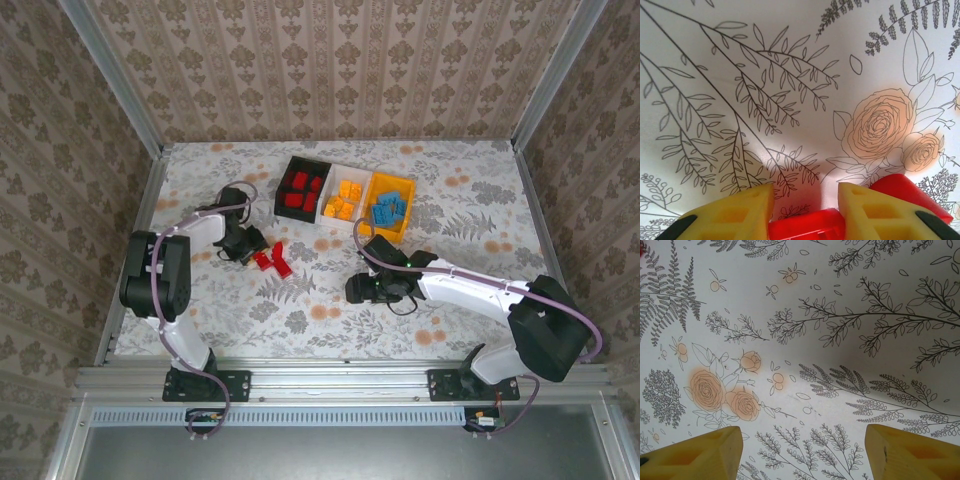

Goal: Sort the legos into containers by color

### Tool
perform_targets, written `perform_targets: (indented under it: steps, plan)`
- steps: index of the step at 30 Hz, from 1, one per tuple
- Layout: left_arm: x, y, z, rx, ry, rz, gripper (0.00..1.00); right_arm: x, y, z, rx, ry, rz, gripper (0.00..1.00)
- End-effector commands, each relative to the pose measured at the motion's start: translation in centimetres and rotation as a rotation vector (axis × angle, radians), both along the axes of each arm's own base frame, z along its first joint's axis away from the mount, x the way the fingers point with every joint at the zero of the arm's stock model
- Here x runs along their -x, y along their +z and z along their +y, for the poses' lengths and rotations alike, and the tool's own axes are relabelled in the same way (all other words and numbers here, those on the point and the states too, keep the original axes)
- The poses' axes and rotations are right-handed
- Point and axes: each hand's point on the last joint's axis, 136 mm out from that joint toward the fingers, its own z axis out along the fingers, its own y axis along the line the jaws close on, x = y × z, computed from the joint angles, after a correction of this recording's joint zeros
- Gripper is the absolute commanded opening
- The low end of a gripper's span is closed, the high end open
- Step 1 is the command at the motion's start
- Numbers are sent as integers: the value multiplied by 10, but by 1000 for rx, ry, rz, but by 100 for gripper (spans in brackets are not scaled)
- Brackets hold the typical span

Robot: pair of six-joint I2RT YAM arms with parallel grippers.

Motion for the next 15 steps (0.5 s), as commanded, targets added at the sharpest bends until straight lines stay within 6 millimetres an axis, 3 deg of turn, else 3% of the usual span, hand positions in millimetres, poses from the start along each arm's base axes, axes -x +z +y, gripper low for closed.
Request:
perform_targets:
  steps: [1,6,11,15]
  plan:
    - [27,-15,-19,88,-47,100,35,-4,5,1,3,-7,-21,67]
    - [7,24,-20,137,-46,8,36,-3,6,-1,7,-13,-22,67]
    - [-31,93,-19,166,-43,-166,36,-3,4,-2,14,-13,-17,67]
    - [-72,152,-32,191,-73,-300,36,-3,6,-2,18,-10,-14,67]
